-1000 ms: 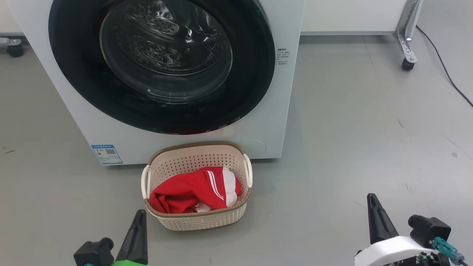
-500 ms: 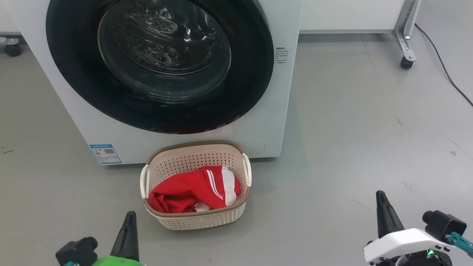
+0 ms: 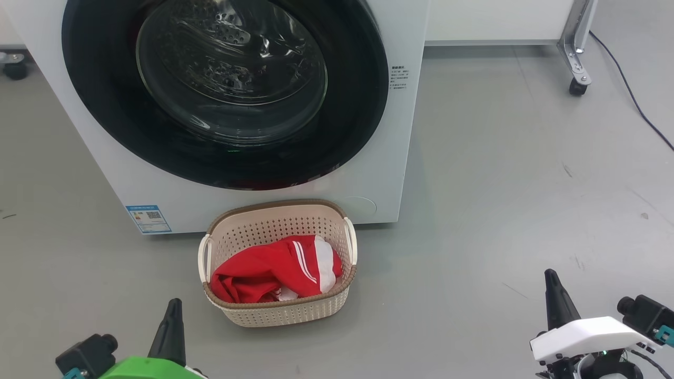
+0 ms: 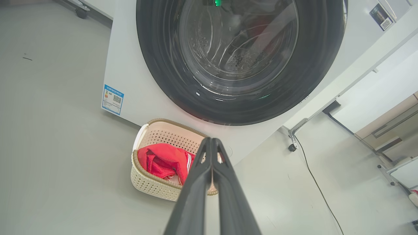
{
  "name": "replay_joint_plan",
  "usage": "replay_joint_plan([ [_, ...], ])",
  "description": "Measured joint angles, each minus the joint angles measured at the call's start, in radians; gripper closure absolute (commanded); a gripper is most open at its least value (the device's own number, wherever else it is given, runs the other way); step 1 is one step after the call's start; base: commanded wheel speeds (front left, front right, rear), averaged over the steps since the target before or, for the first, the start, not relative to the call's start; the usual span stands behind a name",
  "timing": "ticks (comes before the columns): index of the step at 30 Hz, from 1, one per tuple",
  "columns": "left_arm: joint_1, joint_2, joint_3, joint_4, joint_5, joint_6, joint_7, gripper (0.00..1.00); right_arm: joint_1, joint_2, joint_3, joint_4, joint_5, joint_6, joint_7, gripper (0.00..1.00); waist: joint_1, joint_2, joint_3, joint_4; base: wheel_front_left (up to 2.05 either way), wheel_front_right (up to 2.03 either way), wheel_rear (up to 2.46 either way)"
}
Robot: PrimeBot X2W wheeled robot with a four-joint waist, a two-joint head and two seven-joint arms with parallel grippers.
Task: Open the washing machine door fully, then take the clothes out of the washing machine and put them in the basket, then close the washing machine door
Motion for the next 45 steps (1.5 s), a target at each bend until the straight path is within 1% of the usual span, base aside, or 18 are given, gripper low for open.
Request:
replay_joint_plan([
  [11, -0.017, 0.001, 0.026, 0.022, -0.104, -0.017, 0.022, 1.0, -0.02, 0.01, -0.034, 0.016, 0.102, 0.013, 0.027, 1.0, 0.0, 0.0, 0.002, -0.003, 0.0, 0.0, 0.0],
  [12, -0.02, 0.001, 0.029, 0.023, -0.119, -0.018, 0.026, 1.0, -0.021, 0.011, -0.038, 0.017, 0.112, 0.019, 0.028, 1.0, 0.0, 0.0, 0.003, -0.003, 0.0, 0.0, 0.0],
  [27, -0.046, 0.004, 0.071, 0.056, -0.281, -0.044, 0.053, 1.0, -0.042, 0.021, -0.088, 0.043, 0.264, 0.045, 0.065, 1.0, 0.0, 0.0, 0.006, -0.007, 0.0, 0.0, 0.0],
  [29, -0.05, 0.004, 0.076, 0.059, -0.305, -0.051, 0.06, 1.0, -0.045, 0.021, -0.094, 0.047, 0.286, 0.045, 0.071, 1.0, 0.0, 0.0, 0.006, -0.008, 0.0, 0.0, 0.0],
  [35, -0.064, 0.005, 0.089, 0.069, -0.371, -0.067, 0.07, 1.0, -0.062, 0.024, -0.116, 0.057, 0.346, 0.062, 0.087, 1.0, 0.0, 0.0, 0.008, -0.01, 0.0, 0.0, 0.0],
  [39, -0.065, 0.005, 0.103, 0.08, -0.41, -0.077, 0.079, 1.0, -0.065, 0.026, -0.128, 0.066, 0.385, 0.064, 0.096, 1.0, 0.0, 0.0, 0.009, -0.011, 0.0, 0.0, 0.0],
  [45, -0.084, 0.005, 0.117, 0.094, -0.474, -0.088, 0.092, 1.0, -0.081, 0.03, -0.149, 0.075, 0.445, 0.08, 0.111, 1.0, 0.0, 0.0, 0.01, -0.013, 0.0, 0.0, 0.0],
])
